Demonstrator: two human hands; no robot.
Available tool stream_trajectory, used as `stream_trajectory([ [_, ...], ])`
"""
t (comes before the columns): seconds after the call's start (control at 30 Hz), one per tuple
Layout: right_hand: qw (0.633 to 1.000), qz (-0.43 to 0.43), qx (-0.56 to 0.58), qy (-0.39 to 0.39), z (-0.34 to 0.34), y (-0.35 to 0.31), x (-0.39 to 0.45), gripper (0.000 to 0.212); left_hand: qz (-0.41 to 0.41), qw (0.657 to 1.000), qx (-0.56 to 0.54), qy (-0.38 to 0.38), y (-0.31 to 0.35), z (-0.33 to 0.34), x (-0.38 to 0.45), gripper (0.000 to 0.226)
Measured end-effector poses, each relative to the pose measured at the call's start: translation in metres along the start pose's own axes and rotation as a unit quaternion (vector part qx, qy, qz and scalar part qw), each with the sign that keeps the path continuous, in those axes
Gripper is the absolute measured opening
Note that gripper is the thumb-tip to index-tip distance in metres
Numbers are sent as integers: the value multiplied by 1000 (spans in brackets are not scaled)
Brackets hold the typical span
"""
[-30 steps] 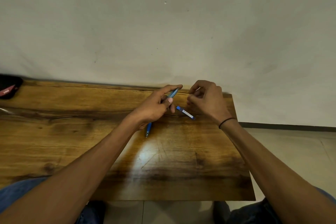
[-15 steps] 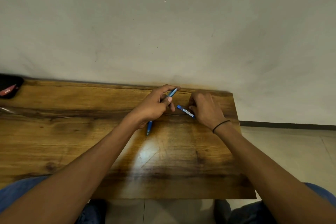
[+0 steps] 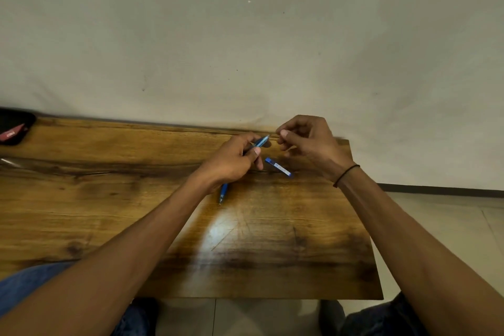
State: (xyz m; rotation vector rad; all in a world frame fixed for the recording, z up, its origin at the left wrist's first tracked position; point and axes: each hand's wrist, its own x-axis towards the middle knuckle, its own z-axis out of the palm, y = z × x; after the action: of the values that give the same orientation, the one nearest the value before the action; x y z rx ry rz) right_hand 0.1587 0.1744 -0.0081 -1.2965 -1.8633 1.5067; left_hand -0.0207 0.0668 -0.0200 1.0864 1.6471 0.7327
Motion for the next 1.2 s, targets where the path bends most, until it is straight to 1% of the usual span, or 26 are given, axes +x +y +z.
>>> stream_trajectory([
  [0.1, 998, 18, 43, -35, 15, 0, -2, 11, 10, 1000, -4, 1, -2, 1, 0, 32],
  [0.3, 985, 47, 163, -32, 19, 0, -5, 10, 24, 1000, 4, -2, -2, 2, 0, 38],
  [0.37, 980, 57, 187, -30, 19, -2, -7, 10, 30, 1000, 3, -4, -3, 2, 0, 38],
  [0.53, 975, 68, 209, -23, 22, -5, -9, 11, 55, 998, 12, -1, -7, 4, 2, 36],
  [0.7, 975, 64, 214, -21, 21, -5, -10, 5, 71, 997, 36, -17, -12, 4, 2, 44],
  [0.8, 978, 51, 202, -32, 17, -5, -8, 9, 75, 997, 26, -20, -12, 7, 1, 44],
  [0.87, 985, 41, 163, -25, 17, -4, -8, 15, 72, 997, 12, -11, -11, 8, 2, 43],
  [0.9, 990, 31, 134, -13, 17, -3, -8, 15, 65, 998, 5, -7, -11, 8, 3, 42],
  [1.0, 999, -17, 37, 28, 12, 0, -5, 7, 34, 999, -17, 8, -13, 7, 6, 39],
  [1.03, 998, -42, -19, 39, 9, 0, -3, 5, 26, 999, -24, 15, -15, 7, 8, 38],
  [1.07, 991, -72, -98, 48, 5, 1, -1, 4, 20, 999, -32, 21, -16, 7, 10, 38],
  [1.13, 956, -124, -264, 44, 2, 2, 0, 3, 2, 998, -62, 26, -19, 6, 12, 36],
  [1.2, 922, -159, -352, -6, 6, 3, -4, 3, -21, 995, -97, 27, -20, 6, 14, 31],
])
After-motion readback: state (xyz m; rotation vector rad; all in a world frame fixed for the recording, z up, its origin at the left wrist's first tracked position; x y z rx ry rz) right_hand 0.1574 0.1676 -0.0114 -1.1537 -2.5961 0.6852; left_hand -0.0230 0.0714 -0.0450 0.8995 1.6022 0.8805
